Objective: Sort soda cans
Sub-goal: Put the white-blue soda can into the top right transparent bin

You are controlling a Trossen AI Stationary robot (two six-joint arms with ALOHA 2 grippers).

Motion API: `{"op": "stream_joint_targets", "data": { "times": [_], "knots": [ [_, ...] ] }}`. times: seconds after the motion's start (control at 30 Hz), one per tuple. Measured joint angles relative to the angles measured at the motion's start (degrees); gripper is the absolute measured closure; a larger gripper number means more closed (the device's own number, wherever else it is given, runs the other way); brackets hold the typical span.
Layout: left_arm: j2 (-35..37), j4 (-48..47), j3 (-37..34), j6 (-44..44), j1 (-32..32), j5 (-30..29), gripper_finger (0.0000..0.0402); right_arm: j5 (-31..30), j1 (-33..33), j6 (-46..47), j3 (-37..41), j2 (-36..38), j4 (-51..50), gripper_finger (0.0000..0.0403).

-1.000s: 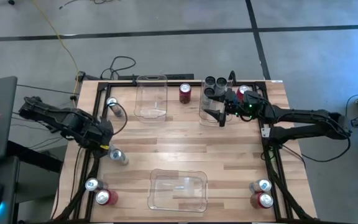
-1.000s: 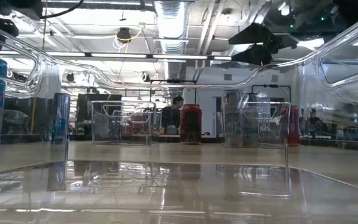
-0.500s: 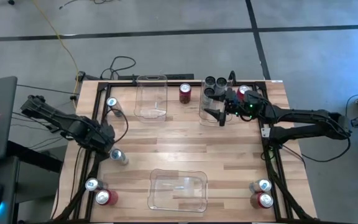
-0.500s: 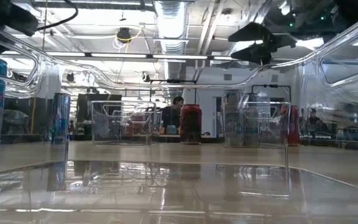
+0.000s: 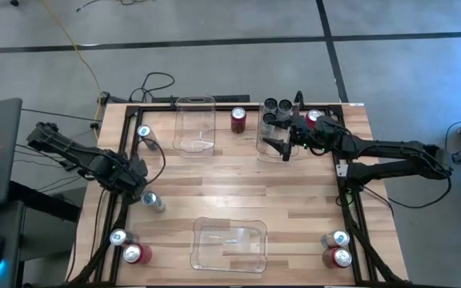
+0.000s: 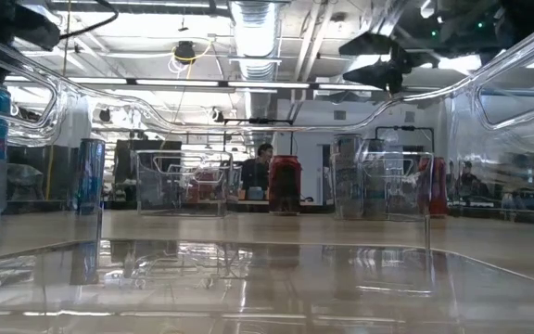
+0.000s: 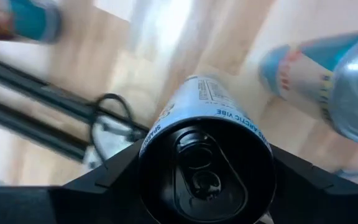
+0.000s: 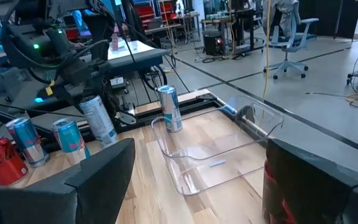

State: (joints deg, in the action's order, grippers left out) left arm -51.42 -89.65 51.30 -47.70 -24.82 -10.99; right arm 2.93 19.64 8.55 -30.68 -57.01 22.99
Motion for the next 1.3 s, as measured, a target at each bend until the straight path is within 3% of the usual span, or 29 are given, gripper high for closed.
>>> {"op": "stream_joint_targets", "data": {
  "times": [0.4, 0.77, 1.0, 1.3],
  "knots": [
    [-2.3, -0.1, 10.8, 11.6, 7.5, -8.4, 0.0143, 0.0, -0.5, 2.8, -0.3, -0.8, -2.6, 0.0022],
    [-14.2, 3.2, 19.2, 25.8, 16.1, -6.8, 0.014, 0.0, -0.9, 3.5, -0.3, -0.8, -4.4, 0.0022],
    [-22.0, 11.8, 26.0, 38.0, 20.1, -2.4, 0.0139, 0.0, -0.9, 3.6, -0.3, -0.8, -9.0, 0.0022],
    [-33.6, 14.6, 34.7, 49.4, 25.3, 0.3, 0.0139, 0.0, -3.0, 3.0, -0.3, -0.8, -10.4, 0.0022]
  ]
}}
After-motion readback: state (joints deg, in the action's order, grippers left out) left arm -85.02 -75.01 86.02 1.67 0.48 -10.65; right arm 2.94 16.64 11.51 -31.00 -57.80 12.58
